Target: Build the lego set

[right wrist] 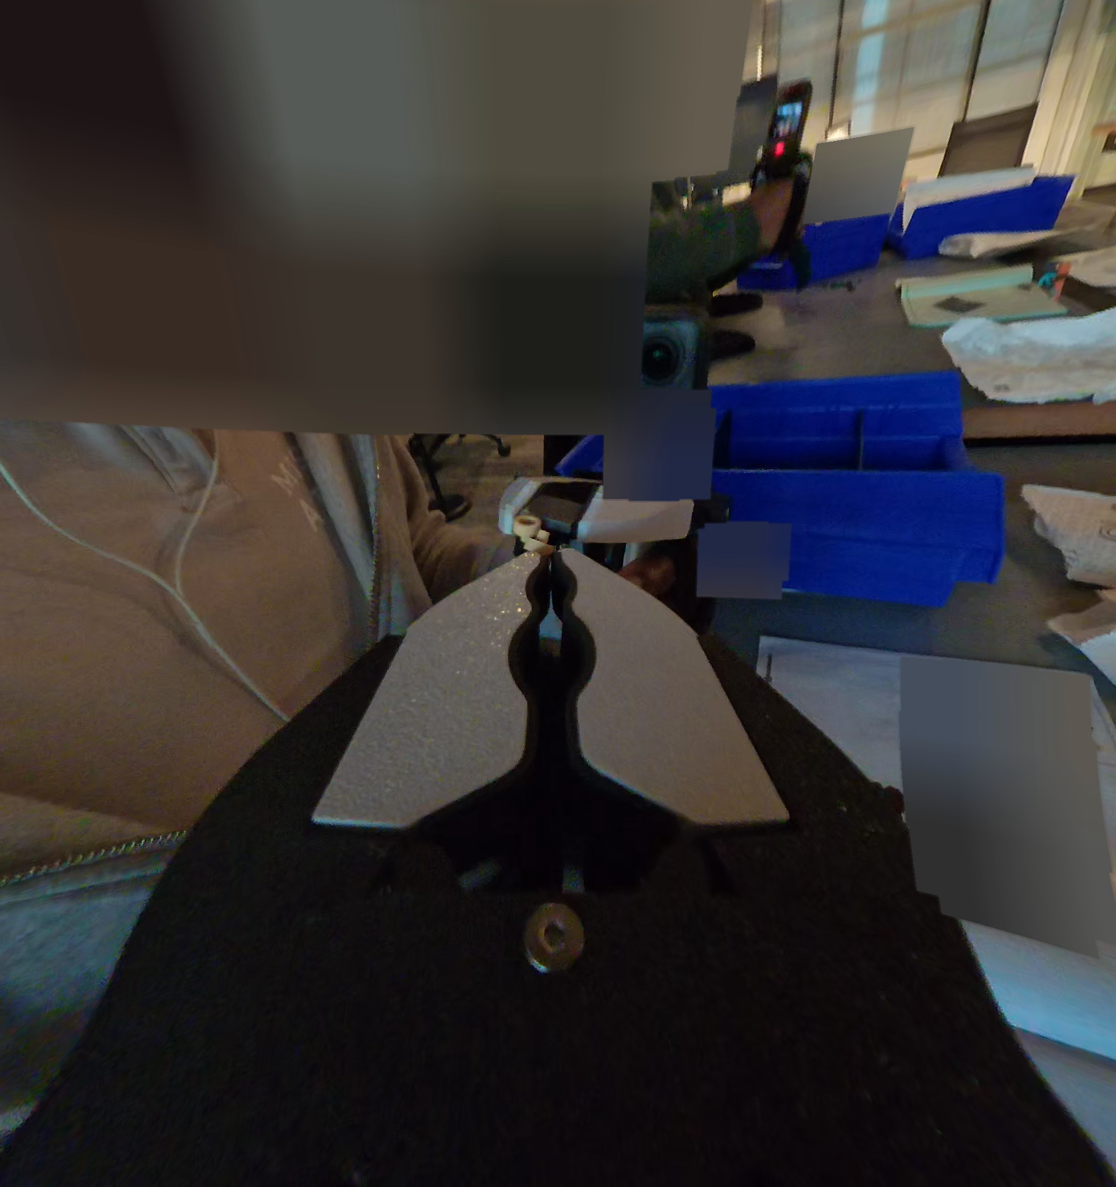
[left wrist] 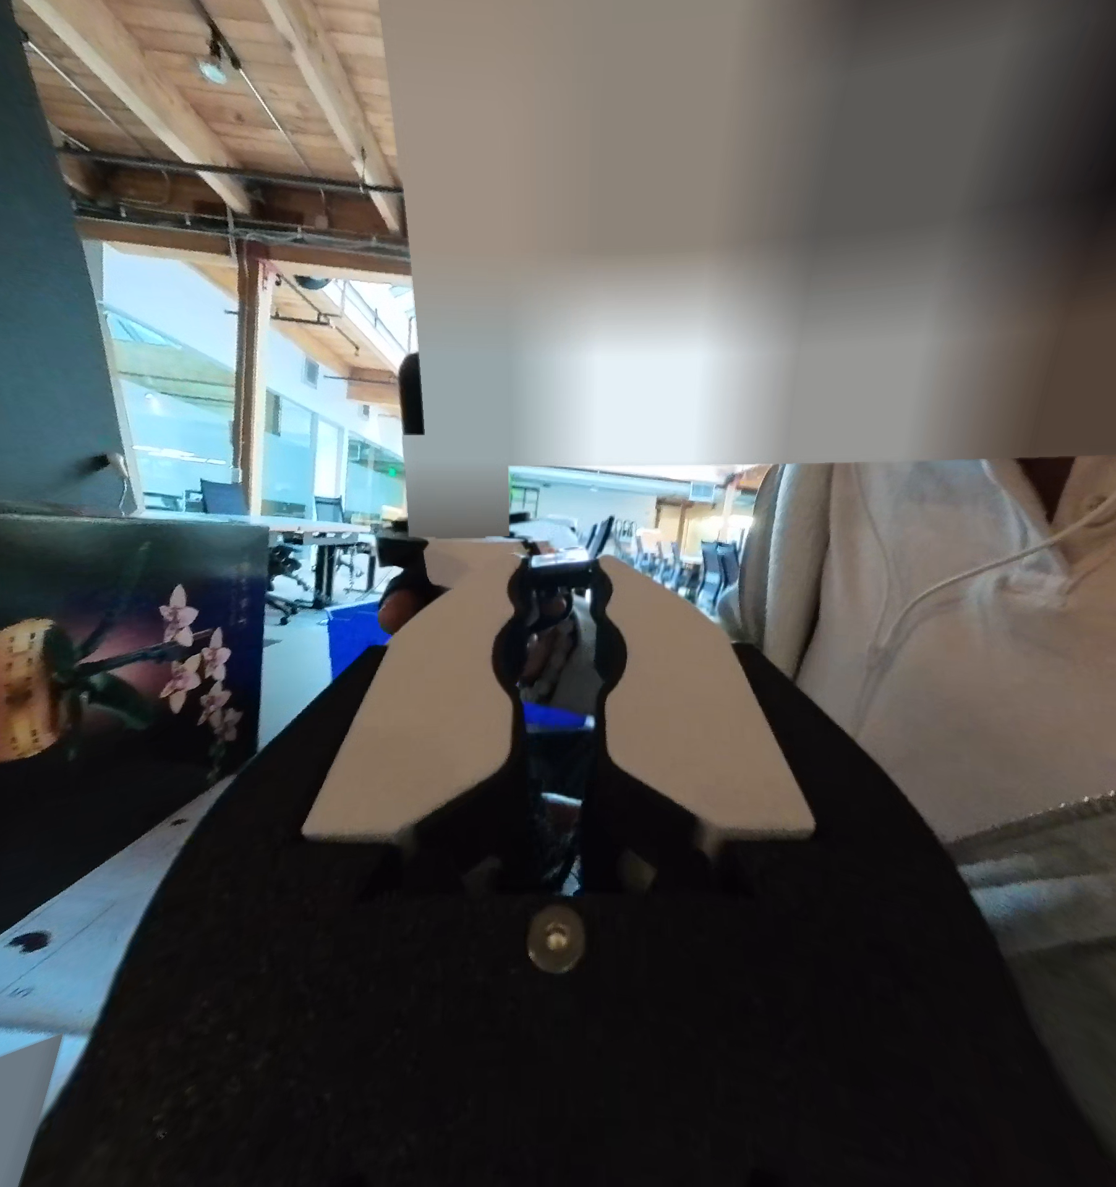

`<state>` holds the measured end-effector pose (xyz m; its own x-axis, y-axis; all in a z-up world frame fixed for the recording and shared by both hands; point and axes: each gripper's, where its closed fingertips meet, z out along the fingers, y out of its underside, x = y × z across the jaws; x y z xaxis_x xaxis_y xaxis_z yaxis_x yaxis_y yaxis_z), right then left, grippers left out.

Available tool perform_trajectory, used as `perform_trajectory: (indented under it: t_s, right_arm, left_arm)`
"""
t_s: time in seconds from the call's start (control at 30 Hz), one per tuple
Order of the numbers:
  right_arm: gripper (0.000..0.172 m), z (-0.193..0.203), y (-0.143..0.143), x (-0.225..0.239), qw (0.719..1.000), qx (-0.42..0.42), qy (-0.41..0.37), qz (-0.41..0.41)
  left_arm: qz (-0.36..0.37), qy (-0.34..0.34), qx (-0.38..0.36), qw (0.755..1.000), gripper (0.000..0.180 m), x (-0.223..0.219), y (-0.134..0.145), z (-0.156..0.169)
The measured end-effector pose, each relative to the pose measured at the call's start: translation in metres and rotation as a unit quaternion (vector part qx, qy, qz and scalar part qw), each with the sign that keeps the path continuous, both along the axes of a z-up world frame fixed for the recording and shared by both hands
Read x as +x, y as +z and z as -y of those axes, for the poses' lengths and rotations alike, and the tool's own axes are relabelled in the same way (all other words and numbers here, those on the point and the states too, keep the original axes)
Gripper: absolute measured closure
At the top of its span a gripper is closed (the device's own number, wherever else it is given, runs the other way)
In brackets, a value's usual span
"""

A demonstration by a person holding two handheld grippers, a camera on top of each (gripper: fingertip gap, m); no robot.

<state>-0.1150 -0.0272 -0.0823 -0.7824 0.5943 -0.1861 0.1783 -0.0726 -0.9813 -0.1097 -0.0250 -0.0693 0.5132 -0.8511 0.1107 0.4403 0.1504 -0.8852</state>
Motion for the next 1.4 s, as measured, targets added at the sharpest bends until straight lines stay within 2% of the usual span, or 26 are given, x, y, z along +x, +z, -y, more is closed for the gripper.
perform_trajectory:
  t_s: [0.67,1.0,1.3,1.4]
  right_arm:
    - [0.172,0.007,-0.024,0.009,0.989,-0.071,0.045,0.123]
    - [0.17,0.016,-0.034,0.02,0.972,-0.078,0.099,0.199]
    - [0.166,0.015,-0.03,0.02,0.973,-0.071,0.12,0.182]
    - [0.168,0.005,-0.045,0.017,0.977,-0.05,0.087,0.188]
  left_arm:
    - [-0.183,0.024,0.047,0.982,0.165,0.008,-0.026,0.007]
    - [-0.216,0.015,0.061,0.974,0.165,0.013,-0.035,0.01]
    - [-0.218,0.012,0.075,0.973,0.165,0.012,-0.034,0.01]
    - [-0.23,0.027,0.057,0.971,0.164,0.008,-0.042,0.006]
